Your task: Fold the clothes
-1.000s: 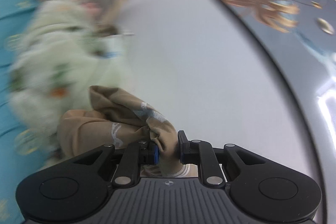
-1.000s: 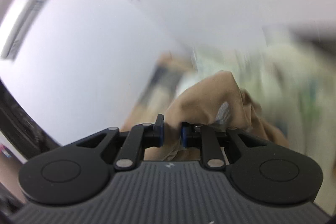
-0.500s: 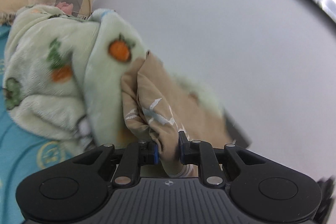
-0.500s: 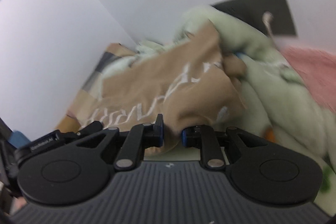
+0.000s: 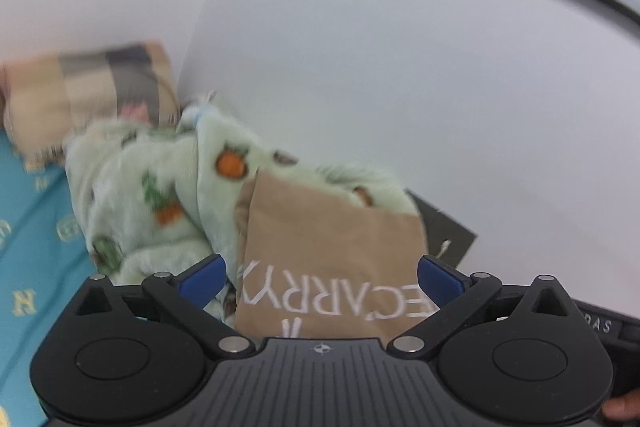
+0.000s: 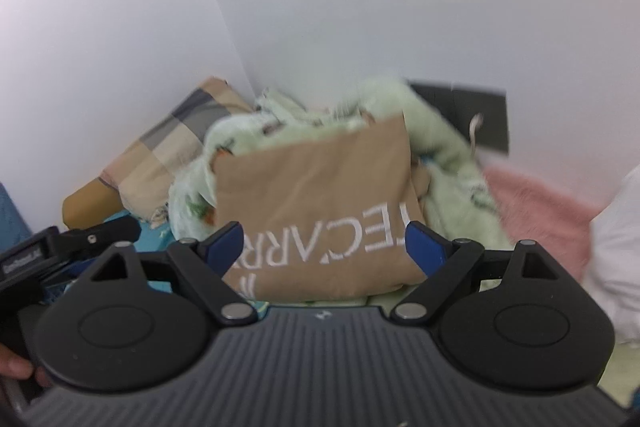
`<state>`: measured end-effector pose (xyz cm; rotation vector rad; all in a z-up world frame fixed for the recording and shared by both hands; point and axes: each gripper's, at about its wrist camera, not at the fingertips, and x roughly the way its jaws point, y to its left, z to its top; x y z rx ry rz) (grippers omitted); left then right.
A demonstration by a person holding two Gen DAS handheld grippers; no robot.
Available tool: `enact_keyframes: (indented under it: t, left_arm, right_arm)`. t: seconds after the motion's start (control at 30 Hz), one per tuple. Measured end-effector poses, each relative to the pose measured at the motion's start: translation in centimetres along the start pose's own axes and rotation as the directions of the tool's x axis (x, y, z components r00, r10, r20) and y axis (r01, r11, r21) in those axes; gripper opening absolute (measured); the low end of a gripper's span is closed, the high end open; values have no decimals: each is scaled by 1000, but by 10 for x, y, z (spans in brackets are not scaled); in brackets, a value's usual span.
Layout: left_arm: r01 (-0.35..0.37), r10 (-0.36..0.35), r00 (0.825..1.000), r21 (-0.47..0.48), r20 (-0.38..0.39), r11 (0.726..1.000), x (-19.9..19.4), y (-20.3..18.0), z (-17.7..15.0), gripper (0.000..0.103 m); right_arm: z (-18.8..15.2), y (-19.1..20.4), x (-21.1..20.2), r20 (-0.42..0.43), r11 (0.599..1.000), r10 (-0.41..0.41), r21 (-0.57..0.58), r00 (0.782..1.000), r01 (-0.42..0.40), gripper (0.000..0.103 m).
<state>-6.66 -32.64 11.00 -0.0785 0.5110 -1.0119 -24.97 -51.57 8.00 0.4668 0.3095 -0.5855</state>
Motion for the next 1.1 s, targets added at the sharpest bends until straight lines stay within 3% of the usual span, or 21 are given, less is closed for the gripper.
enact_keyframes:
  t: [0.2, 0.57, 0.83, 0.97, 1.1]
  left_arm:
    - [-59, 55, 997, 89, 54, 994, -89, -39, 0, 103]
    - [-122, 96, 984, 182, 147, 976, -201, -71, -36, 103]
    - [-113, 83, 983, 184, 165, 976, -216, -56, -60, 103]
    - [-145, 108, 979, 215, 174, 966, -215, -45, -73, 103]
    - [-173, 144, 977, 186, 160, 967, -209, -29, -85, 103]
  right_arm:
    - [-3, 26, -70, 85, 997, 22, -73, 996, -15, 89]
    - [-40, 60, -157, 182, 989, 49, -146, 982, -23, 89]
    - [-76, 74, -166, 213, 981, 33, -193, 977, 9, 89]
    - [-95, 79, -159, 237, 976, 6, -214, 971, 46, 89]
    - [-107, 85, -146, 239, 970, 3, -238, 971, 55, 89]
